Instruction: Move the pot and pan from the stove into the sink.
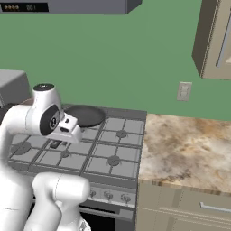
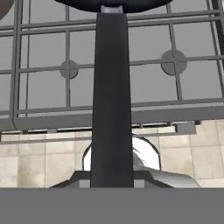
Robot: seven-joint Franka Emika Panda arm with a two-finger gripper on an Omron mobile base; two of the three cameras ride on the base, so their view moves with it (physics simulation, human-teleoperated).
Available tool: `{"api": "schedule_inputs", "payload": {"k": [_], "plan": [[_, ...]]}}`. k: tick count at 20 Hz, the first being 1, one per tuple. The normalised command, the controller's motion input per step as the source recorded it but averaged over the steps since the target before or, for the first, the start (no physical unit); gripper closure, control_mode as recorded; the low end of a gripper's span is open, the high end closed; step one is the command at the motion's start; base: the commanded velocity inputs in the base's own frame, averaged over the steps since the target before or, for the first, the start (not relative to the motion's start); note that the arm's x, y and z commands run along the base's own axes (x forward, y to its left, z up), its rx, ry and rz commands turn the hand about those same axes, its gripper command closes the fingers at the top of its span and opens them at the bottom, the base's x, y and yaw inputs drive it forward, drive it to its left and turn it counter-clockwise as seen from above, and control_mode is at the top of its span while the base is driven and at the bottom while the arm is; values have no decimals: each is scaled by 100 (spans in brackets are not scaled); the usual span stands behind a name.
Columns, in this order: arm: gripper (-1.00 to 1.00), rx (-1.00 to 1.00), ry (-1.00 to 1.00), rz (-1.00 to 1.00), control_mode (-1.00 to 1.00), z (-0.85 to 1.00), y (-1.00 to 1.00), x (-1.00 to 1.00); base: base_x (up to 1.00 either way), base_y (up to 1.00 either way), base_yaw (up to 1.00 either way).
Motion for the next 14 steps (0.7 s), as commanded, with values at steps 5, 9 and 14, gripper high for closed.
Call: {"api": "schedule_inputs", "payload": {"k": [5,9,14], "plan": [[100,3,0,0,-100,35,-14,-84,0,0,0],[100,0,0,0,-100,35,-7,-83,0,0,0],[100,0,-22,1,-100,34,-1,-76,0,0,0]]}}
